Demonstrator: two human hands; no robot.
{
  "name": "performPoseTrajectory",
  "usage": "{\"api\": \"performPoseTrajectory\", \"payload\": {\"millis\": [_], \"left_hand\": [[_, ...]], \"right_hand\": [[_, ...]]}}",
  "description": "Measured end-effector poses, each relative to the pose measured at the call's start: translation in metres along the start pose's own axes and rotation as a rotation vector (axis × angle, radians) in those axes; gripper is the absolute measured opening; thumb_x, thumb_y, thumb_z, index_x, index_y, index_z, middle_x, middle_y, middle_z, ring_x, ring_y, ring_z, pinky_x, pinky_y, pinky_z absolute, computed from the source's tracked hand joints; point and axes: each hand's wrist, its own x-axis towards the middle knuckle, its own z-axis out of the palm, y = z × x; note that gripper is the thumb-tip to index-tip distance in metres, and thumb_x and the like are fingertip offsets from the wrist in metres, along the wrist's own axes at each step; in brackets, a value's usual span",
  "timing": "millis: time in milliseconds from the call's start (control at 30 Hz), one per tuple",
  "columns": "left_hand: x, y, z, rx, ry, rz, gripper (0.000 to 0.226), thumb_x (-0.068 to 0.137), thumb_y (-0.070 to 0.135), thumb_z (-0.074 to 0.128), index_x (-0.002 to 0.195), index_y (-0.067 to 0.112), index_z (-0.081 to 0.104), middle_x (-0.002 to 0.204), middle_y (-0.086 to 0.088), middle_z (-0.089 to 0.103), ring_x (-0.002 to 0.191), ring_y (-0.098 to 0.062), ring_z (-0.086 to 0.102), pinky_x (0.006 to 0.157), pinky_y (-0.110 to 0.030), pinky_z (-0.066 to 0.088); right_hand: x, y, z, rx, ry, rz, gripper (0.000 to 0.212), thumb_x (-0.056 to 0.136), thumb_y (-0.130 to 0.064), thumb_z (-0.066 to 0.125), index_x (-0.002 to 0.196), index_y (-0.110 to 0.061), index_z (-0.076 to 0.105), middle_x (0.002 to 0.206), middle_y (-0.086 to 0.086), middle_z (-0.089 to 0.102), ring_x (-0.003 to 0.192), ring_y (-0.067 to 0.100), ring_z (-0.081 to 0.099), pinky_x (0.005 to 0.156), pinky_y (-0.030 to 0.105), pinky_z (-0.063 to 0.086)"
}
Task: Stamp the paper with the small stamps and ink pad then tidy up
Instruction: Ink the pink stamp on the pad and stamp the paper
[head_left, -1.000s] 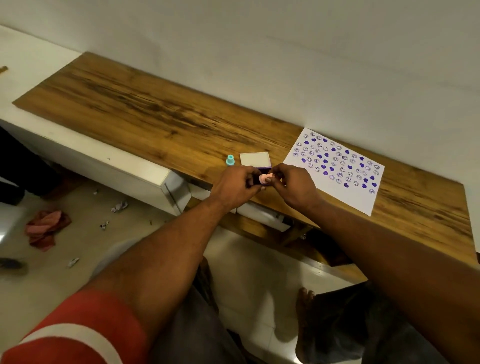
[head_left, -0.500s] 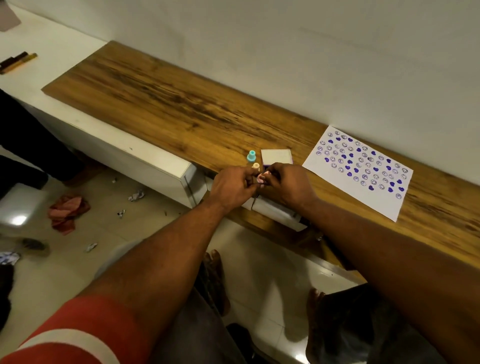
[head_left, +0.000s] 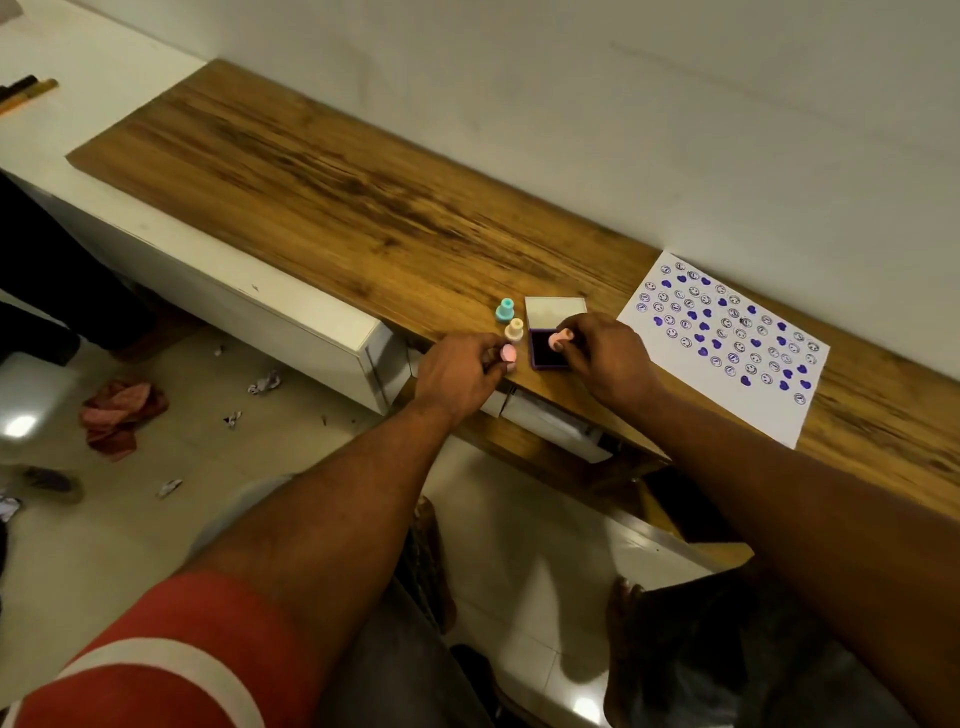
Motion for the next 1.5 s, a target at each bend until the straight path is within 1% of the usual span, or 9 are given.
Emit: {"api": "performPoseTrajectory", "payload": {"millis": [200,400,500,600,800,867,1000,1267,1500], "left_hand": [[0.002,0.003,0.001,0.051,-0.002,-0.045,0.044,0.095,0.054,0.068,0.136,0.037,0.065,0.117,0.006,0.073,0.105,-0.015,0.065,0.083,-0.036,0.056],[0.003,0.009,-0.004,0.096,0.038,-0.069,0.049,0.094,0.054,0.069,0.136,0.029,0.065,0.099,0.005,0.072,0.092,-0.012,0.065,0.075,-0.03,0.046],[0.004,0.017,-0.006,0.157,0.06,-0.029,0.052,0.094,0.057,0.067,0.138,0.03,0.063,0.091,0.005,0.072,0.087,-0.014,0.067,0.076,-0.035,0.056],[0.007,0.029,-0.005,0.22,0.051,0.064,0.054,0.094,0.059,0.066,0.139,0.03,0.064,0.093,0.004,0.074,0.086,-0.012,0.067,0.072,-0.033,0.055],[0.013,0.049,0.002,0.463,-0.06,0.201,0.051,0.103,0.058,0.053,0.146,0.031,0.056,0.112,0.0,0.072,0.099,-0.017,0.065,0.07,-0.03,0.033],[0.017,0.051,0.005,0.48,-0.077,0.17,0.049,0.102,0.057,0.054,0.143,0.03,0.058,0.112,0.0,0.071,0.099,-0.018,0.065,0.069,-0.03,0.036],[0.02,0.053,0.009,0.506,-0.068,0.13,0.047,0.101,0.057,0.056,0.136,0.028,0.063,0.108,0.0,0.072,0.095,-0.018,0.066,0.068,-0.03,0.04],[0.024,0.056,0.01,0.488,-0.066,0.113,0.047,0.097,0.057,0.06,0.134,0.028,0.064,0.112,0.0,0.073,0.098,-0.019,0.068,0.071,-0.032,0.047],[0.029,0.074,0.017,0.422,-0.049,0.188,0.045,0.095,0.058,0.062,0.129,0.029,0.065,0.107,0.002,0.074,0.095,-0.018,0.069,0.07,-0.031,0.047]], "right_hand": [[-0.008,0.025,-0.002,-0.017,0.01,0.036,0.033,0.101,-0.035,0.061,0.124,-0.012,0.067,0.112,0.009,0.07,0.096,0.023,0.064,0.077,0.036,0.051],[-0.008,0.037,-0.004,-0.002,0.003,0.048,0.035,0.102,-0.036,0.059,0.125,-0.012,0.067,0.113,0.009,0.071,0.096,0.022,0.065,0.076,0.033,0.048],[-0.006,0.042,-0.004,0.0,-0.013,0.046,0.036,0.103,-0.038,0.058,0.127,-0.012,0.067,0.114,0.009,0.071,0.097,0.022,0.064,0.075,0.029,0.042],[0.001,0.042,-0.006,0.007,-0.003,0.036,0.036,0.102,-0.039,0.058,0.126,-0.015,0.067,0.114,0.007,0.071,0.098,0.021,0.065,0.075,0.027,0.043],[0.016,0.013,-0.036,0.102,0.357,-0.043,0.026,0.103,-0.039,0.054,0.113,-0.021,0.071,0.103,-0.006,0.07,0.088,0.01,0.061,0.071,0.024,0.043],[0.014,0.018,-0.024,0.055,0.305,-0.038,0.027,0.104,-0.038,0.053,0.116,-0.02,0.07,0.106,-0.002,0.07,0.092,0.014,0.062,0.073,0.026,0.044],[-0.002,0.043,0.024,-0.068,0.012,0.069,0.035,0.107,-0.037,0.047,0.125,-0.014,0.066,0.117,0.012,0.071,0.102,0.028,0.065,0.082,0.035,0.049],[0.008,0.049,0.018,-0.122,-0.024,0.051,0.032,0.106,-0.035,0.048,0.119,-0.015,0.068,0.114,0.011,0.072,0.099,0.027,0.066,0.075,0.028,0.037],[0.006,0.045,0.002,-0.03,-0.021,0.076,0.029,0.102,-0.035,0.056,0.117,-0.015,0.07,0.108,0.009,0.074,0.094,0.026,0.067,0.075,0.032,0.047]]}}
